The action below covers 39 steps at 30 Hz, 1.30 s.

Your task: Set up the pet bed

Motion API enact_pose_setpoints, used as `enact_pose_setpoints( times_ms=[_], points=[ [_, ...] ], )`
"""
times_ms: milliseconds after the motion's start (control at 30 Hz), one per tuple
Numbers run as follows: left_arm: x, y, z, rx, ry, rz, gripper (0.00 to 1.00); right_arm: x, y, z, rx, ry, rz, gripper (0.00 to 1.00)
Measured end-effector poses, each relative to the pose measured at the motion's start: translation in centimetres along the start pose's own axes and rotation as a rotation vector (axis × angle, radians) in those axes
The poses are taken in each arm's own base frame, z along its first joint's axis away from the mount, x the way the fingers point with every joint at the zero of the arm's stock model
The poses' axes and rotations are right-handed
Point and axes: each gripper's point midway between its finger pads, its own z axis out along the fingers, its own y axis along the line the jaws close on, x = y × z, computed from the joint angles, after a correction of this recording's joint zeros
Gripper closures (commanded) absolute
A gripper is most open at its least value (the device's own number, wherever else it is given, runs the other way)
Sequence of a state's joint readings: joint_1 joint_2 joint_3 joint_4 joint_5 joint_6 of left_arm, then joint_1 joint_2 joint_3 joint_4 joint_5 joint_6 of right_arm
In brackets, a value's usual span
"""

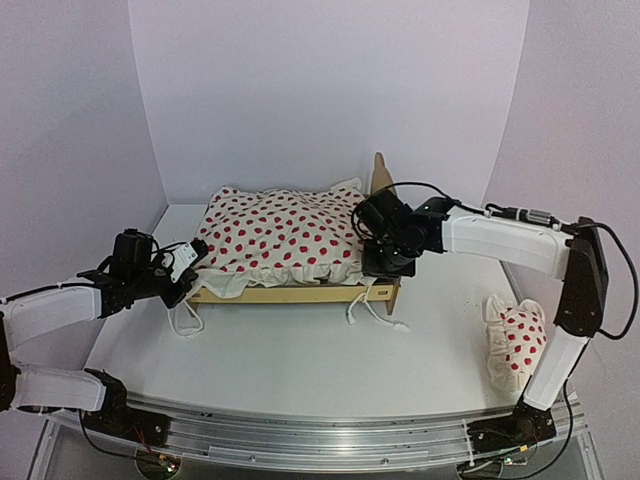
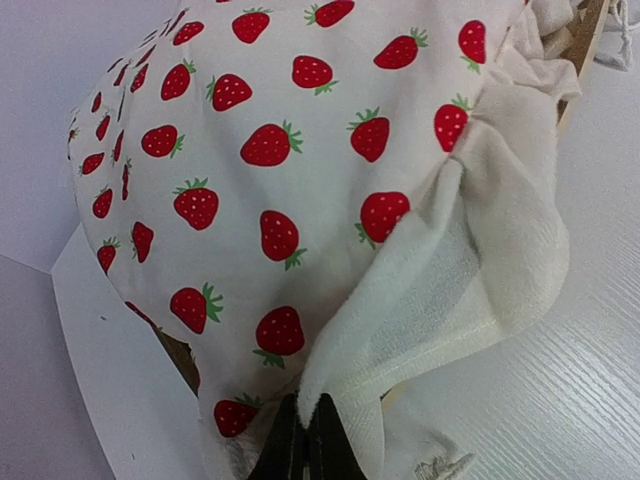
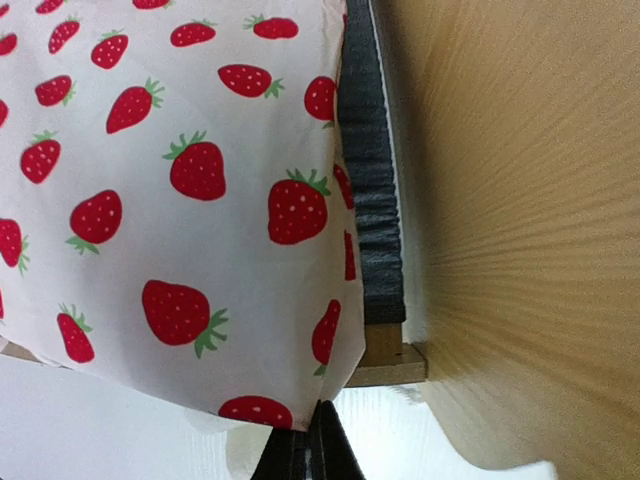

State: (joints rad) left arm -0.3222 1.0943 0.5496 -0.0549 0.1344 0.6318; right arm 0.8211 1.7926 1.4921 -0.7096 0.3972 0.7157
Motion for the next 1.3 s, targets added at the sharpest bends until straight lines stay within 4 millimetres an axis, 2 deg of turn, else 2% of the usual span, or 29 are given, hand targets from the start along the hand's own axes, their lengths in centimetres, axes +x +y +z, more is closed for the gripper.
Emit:
enact_pose_setpoints(
  times_ms=[100, 200, 300, 400, 467, 667, 800, 967, 1033, 1100, 1200, 1300],
  points=[
    [-0.8, 0.9, -0.3, -0.015, -0.010, -0.002, 1.00, -1.4, -0.8, -2.0, -0.015, -0.038, 0.011, 1.00],
    [-2.7, 1.9, -0.7, -0.029, -0.049, 0.002, 1.00, -2.5, -1.5, -3.7, -0.034, -0.067, 0.027, 1.00],
    [-4.2, 2.5, -1.1, -0.031, -0.086, 0.007, 1.00, -3.1, -2.1, -4.5, -0.045, -0.077, 0.035, 1.00],
    [-4.8, 2.3, -1.4, -0.003, -0.096, 0.008, 1.00, -3.1, -2.5, -4.6, -0.046, -0.067, 0.036, 1.00],
    [-4.7, 1.4, -1.5, 0.043, -0.095, 0.005, 1.00, -2.8, -2.8, -4.4, -0.043, -0.052, 0.031, 0.96],
    [-3.3, -2.0, -1.7, 0.208, -0.070, -0.037, 1.00, -1.2, -3.7, -3.6, -0.024, 0.025, 0.012, 0.73],
    [-2.1, -3.0, -1.7, 0.238, -0.045, -0.063, 1.00, -0.4, -4.0, -3.2, -0.004, 0.061, 0.000, 0.68],
    [-2.1, -3.2, -1.8, 0.250, -0.051, -0.067, 1.00, -0.4, -3.9, -3.8, 0.001, 0.066, -0.040, 0.66],
    [-2.2, -3.2, -1.8, 0.247, -0.053, -0.067, 1.00, -0.6, -3.1, -4.6, -0.001, 0.047, -0.088, 0.65],
    [-2.3, -3.1, -1.8, 0.242, -0.056, -0.067, 1.00, -0.6, -1.3, -5.6, -0.025, 0.017, -0.151, 0.61],
    [-2.3, -2.9, -1.8, 0.231, -0.056, -0.067, 1.00, 0.2, 3.0, -6.8, -0.110, -0.025, -0.248, 0.55],
    [-2.5, -2.7, -1.7, 0.225, -0.062, -0.068, 1.00, 1.9, 6.8, -5.8, -0.173, -0.028, -0.310, 0.49]
  ],
)
